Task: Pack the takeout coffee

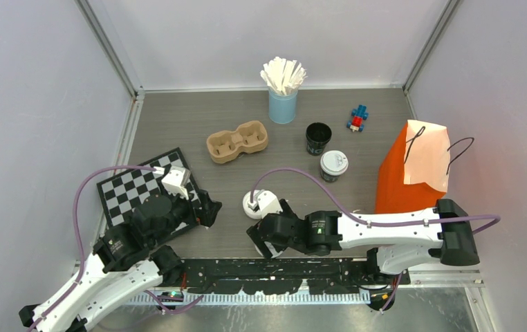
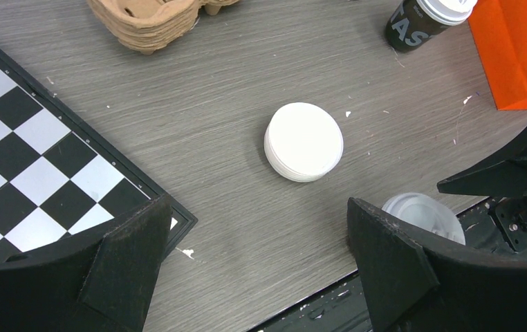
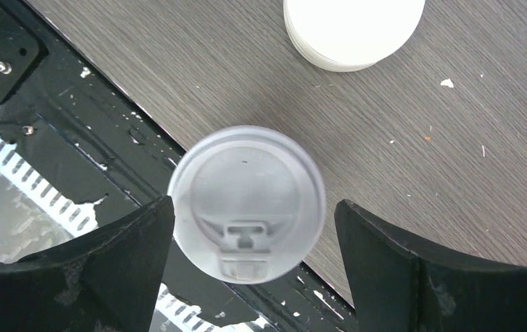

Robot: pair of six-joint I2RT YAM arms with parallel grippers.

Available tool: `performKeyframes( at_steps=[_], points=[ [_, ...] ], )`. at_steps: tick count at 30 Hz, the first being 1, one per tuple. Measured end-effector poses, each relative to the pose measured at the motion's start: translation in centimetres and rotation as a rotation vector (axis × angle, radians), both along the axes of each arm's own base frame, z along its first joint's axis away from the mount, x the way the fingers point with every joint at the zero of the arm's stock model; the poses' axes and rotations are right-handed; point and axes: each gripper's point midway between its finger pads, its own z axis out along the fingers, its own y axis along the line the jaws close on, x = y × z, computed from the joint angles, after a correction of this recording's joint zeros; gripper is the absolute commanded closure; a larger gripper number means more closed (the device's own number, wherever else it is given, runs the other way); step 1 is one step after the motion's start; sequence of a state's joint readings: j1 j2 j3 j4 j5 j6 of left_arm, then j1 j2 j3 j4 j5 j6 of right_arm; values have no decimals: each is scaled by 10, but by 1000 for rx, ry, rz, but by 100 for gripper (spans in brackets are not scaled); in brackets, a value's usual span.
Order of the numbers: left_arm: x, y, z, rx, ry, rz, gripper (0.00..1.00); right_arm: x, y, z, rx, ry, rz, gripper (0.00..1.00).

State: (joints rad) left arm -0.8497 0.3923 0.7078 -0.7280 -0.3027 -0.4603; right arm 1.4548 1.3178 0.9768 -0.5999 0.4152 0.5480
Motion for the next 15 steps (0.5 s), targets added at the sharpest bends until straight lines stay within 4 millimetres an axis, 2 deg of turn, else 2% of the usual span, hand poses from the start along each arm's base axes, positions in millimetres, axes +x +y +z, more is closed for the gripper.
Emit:
performKeyframes(
  at_steps=[8,15],
  points=[
    [0,0,-1,3,2,-1,0,-2,3,17,57,1,4,8],
    [0,0,-1,3,2,0,0,-8,7,15,70,27,20,8]
  ],
)
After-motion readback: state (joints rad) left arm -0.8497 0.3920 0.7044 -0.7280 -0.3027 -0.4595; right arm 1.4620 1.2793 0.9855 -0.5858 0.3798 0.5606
